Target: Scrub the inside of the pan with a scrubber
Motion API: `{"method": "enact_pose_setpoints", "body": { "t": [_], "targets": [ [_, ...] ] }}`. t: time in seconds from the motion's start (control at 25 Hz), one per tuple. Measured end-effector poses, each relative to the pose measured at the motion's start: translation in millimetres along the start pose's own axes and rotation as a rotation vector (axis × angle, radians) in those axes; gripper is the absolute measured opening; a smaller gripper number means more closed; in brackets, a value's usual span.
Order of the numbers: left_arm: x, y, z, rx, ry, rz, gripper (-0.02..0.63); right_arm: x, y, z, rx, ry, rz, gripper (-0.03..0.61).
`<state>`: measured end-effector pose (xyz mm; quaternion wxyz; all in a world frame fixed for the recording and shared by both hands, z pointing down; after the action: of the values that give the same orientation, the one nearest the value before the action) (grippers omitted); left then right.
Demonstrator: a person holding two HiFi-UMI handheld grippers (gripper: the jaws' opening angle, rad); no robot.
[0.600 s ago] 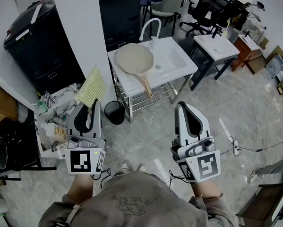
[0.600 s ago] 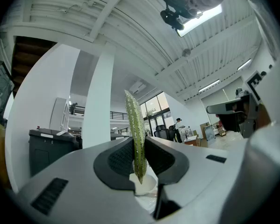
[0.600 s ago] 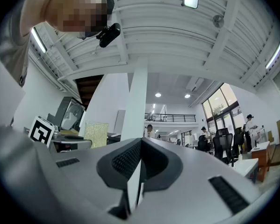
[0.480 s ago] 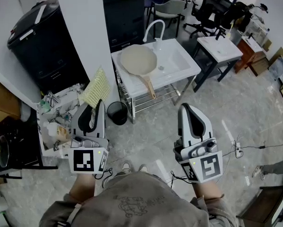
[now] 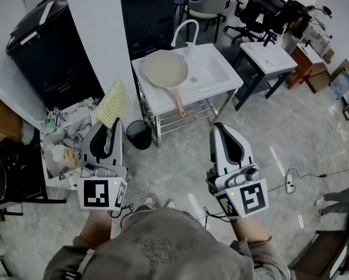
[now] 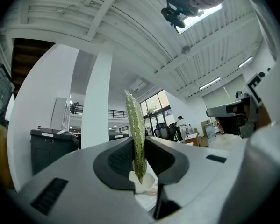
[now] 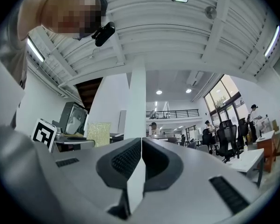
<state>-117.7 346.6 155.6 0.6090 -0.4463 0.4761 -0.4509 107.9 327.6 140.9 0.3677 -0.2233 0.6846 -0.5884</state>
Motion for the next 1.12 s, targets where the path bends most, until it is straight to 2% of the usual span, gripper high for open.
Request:
{"method": "enact_pose_setpoints", "body": {
  "t": [0.6, 1.12],
  "targets": [
    [10.5, -4.4, 22.5, 0.06, 0.037, -0.03, 0.075, -5.7, -31.7, 27.0, 0.051, 0.063, -0.072, 0.03],
    [57.1, -37.1, 13.1, 0.06, 0.045, -0.052, 0.075, 37.3, -81.3, 54.5, 0.083, 0.084, -0.152, 0.031]
  ]
}}
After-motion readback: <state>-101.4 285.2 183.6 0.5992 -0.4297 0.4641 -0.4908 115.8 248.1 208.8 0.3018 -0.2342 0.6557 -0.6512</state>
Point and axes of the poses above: the fingertips, and each gripper's own axes: x forward along the fingers, z to its right, y out of its top, the point moved 1 cm from there along -x, backward along the fingers, and after that the axes turned 1 degree about -x, right-handed, at the moved point
